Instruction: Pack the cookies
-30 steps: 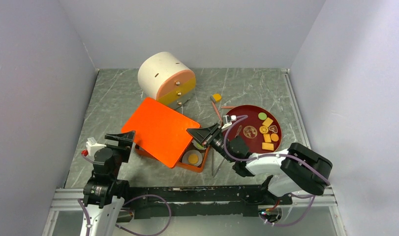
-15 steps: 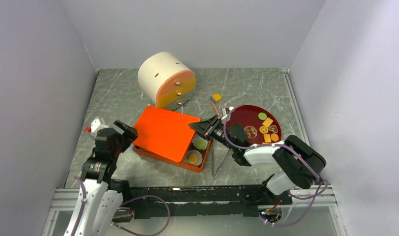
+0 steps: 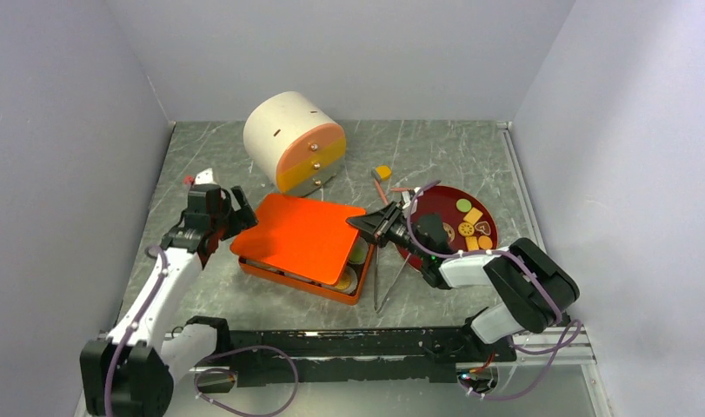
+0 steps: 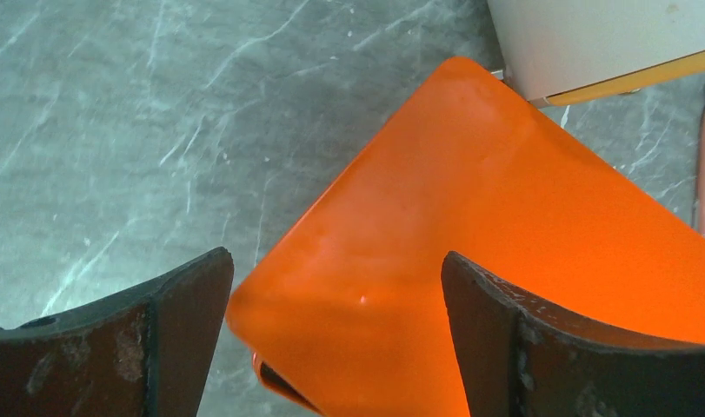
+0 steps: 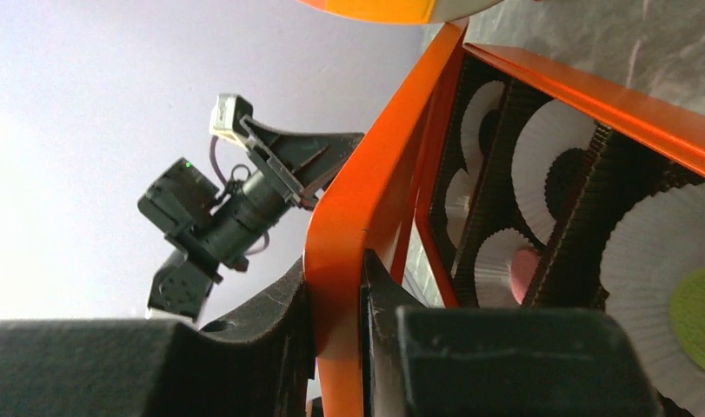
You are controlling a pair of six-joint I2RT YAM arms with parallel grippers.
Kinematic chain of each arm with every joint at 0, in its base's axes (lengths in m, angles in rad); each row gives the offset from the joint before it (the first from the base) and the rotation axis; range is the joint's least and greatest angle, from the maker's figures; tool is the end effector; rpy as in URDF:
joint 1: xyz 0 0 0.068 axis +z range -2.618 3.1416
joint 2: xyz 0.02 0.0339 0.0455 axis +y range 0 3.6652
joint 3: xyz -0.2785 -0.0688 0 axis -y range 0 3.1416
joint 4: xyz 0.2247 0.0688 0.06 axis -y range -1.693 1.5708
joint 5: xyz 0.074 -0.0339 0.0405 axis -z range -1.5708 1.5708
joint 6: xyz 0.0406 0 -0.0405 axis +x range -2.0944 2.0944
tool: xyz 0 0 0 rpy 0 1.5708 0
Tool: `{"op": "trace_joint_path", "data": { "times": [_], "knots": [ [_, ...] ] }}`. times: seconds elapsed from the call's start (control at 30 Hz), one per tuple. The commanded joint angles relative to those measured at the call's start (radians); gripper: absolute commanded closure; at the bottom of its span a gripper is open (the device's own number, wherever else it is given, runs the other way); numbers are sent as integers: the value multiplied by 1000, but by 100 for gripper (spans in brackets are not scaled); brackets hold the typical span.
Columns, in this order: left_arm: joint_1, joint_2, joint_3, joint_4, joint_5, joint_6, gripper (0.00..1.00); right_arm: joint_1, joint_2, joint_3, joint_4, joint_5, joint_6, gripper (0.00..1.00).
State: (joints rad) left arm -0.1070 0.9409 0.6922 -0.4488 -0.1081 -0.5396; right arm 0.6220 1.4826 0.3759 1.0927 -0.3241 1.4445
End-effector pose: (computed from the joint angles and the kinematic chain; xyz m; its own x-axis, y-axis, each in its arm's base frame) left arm 0.1756 -0.0145 0.2679 -0.5602 -0.4536 -0.6932 -0.3076 0.8908 -0.3343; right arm 0.2055 0.1633 0.2153 -0.8061 0.5792 -0.1215 -0.0909 0.0818 0.9925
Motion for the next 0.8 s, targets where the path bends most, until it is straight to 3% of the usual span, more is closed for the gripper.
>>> {"op": "trace_joint_path", "data": {
  "times": [0.0, 0.37, 0.6, 0.77],
  "knots": [
    [11, 112, 77, 72, 106, 110, 6, -32, -42, -10, 1, -5, -61, 94],
    [97, 325, 169, 6, 234, 255, 6, -63, 15, -12, -42, -67, -132, 80],
    [98, 340, 117, 25, 340, 265, 9, -65, -1, 17, -156, -74, -194, 63],
    [98, 317, 80, 28, 400, 253, 15, -65, -55, 40, -296, -42, -265, 57]
  ]
}}
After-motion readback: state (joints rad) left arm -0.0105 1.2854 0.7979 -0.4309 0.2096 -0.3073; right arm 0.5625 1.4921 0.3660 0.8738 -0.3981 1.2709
